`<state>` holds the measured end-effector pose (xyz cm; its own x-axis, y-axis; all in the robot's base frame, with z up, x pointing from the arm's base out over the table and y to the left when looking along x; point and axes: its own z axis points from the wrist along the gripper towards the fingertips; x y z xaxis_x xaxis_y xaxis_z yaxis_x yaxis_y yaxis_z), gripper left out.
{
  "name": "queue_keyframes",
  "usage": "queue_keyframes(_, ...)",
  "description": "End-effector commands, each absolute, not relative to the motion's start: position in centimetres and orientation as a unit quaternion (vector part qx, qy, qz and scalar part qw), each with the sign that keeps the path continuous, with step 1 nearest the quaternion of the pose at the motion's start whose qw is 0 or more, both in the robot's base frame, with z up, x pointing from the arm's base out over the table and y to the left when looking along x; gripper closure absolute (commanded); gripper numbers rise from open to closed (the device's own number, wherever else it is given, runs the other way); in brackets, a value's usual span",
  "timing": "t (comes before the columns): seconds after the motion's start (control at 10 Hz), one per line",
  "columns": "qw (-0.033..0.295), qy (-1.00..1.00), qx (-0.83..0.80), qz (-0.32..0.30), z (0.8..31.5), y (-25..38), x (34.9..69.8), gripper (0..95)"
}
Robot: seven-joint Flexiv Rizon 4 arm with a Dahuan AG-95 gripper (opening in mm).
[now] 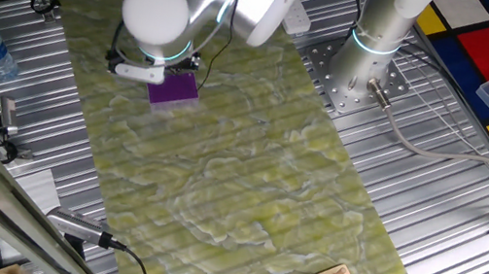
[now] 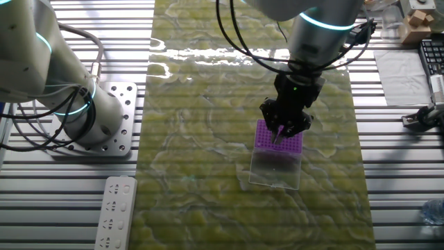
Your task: Insert a small pipette tip into the holder for small pipette tips
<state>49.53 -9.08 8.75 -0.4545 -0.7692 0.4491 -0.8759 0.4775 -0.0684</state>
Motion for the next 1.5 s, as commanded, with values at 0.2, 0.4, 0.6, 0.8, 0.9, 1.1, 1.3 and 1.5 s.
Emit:
queue_keyframes(0.2, 0.183, -0.833, 0.502, 0.144, 8.9, -9.21, 49.32, 95.0)
queue_keyframes(0.4, 0.185, -0.83, 0.505, 0.147, 8.9, -9.21, 49.32, 95.0)
queue_keyframes(0.6, 0.187, -0.83, 0.503, 0.15, 8.9, -9.21, 49.32, 95.0)
queue_keyframes(0.8, 0.187, -0.833, 0.499, 0.15, 8.9, -9.21, 49.32, 95.0)
queue_keyframes(0.9, 0.194, -0.83, 0.501, 0.148, 8.9, -9.21, 49.32, 95.0)
queue_keyframes(1.1, 0.206, -0.827, 0.503, 0.147, 8.9, -9.21, 49.32, 95.0)
queue_keyframes(1.3, 0.209, -0.826, 0.503, 0.147, 8.9, -9.21, 49.32, 95.0)
queue_keyframes(1.5, 0.217, -0.821, 0.508, 0.144, 9.01, -9.18, 49.29, 95.0)
